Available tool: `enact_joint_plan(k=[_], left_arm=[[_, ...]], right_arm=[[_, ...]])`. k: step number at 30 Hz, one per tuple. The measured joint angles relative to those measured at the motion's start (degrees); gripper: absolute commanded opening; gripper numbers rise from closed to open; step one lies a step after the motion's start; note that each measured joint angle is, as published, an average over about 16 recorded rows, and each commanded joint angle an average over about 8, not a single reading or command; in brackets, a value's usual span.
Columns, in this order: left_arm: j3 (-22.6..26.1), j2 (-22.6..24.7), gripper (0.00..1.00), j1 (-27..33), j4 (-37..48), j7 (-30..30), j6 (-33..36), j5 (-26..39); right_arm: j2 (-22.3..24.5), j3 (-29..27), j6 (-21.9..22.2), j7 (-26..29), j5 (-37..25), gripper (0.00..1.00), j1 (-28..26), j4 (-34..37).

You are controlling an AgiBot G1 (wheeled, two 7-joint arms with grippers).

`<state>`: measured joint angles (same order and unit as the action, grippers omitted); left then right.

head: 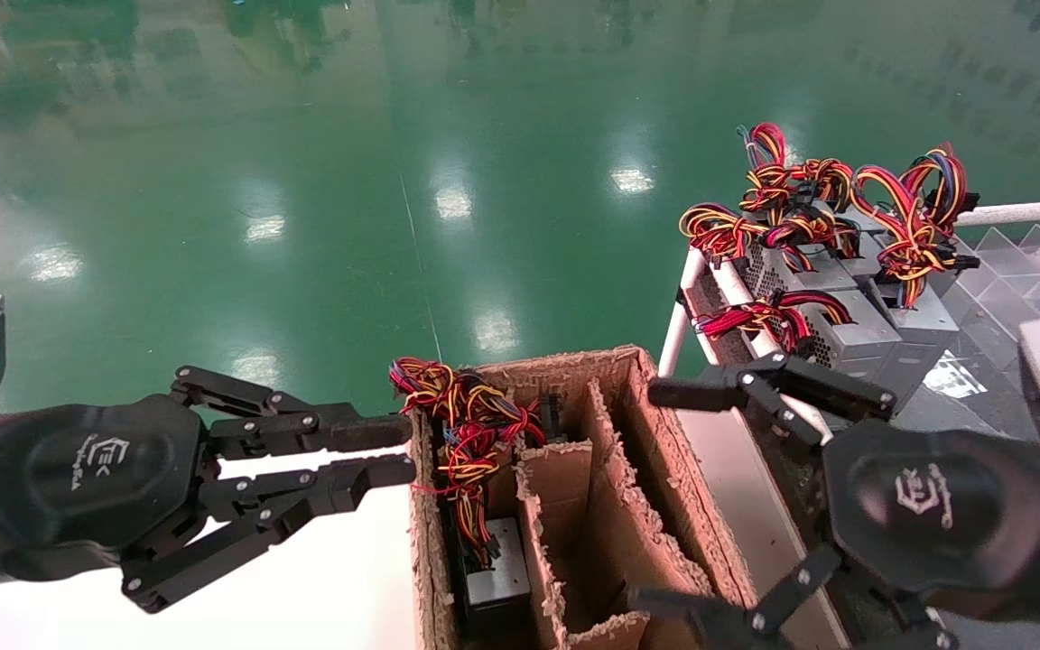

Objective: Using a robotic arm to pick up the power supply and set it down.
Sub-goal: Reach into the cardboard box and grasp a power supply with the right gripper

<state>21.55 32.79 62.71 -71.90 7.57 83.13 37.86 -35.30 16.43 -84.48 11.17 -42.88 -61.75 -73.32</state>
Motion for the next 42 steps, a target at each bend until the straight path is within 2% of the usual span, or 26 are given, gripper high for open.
enact_joint_plan(k=[6,11,16,23,24,25,31,32,34,42], left_arm=[[0.0,0.0,1.0,0.0,0.0,0.0,0.0,0.0],[0.0,0.0,1.0,0.0,0.0,0.0,0.0,0.0],[0.0,0.0,1.0,0.0,0.0,0.0,0.0,0.0],[0.0,0.0,1.0,0.0,0.0,0.0,0.0,0.0],[0.0,0.0,1.0,0.0,0.0,0.0,0.0,0.0],[0.0,0.0,1.0,0.0,0.0,0.0,0.0,0.0],[0.0,0.0,1.0,0.0,0.0,0.0,0.0,0.0],[0.0,0.0,1.0,0.0,0.0,0.0,0.0,0.0],[0.0,0.0,1.0,0.0,0.0,0.0,0.0,0.0],[0.0,0.0,1.0,0.0,0.0,0.0,0.0,0.0]], right_arm=[[-1.1,1.3,2.4,1.5,-2.7,1.0,-0.8,0.3],[-3.8,4.1,4.7,3.9,-7.3,1.0,-3.3,2.0],[-8.5,7.9,6.4,6.4,-12.9,1.0,-7.0,6.4],[-16.8,13.3,7.0,7.7,-19.8,1.0,-12.6,16.1],[-17.9,13.9,7.0,7.6,-20.6,0.96,-13.3,17.6],[-19.0,14.4,7.0,7.3,-21.2,0.88,-13.8,19.0],[-24.5,16.7,7.4,4.4,-24.2,0.13,-15.9,26.5],[-25.2,17.0,7.6,3.7,-24.5,0.04,-16.0,27.5],[-26.6,17.3,8.1,2.4,-25.1,0.0,-16.3,29.3],[-29.9,17.7,10.9,-2.7,-26.6,0.0,-16.3,34.2]])
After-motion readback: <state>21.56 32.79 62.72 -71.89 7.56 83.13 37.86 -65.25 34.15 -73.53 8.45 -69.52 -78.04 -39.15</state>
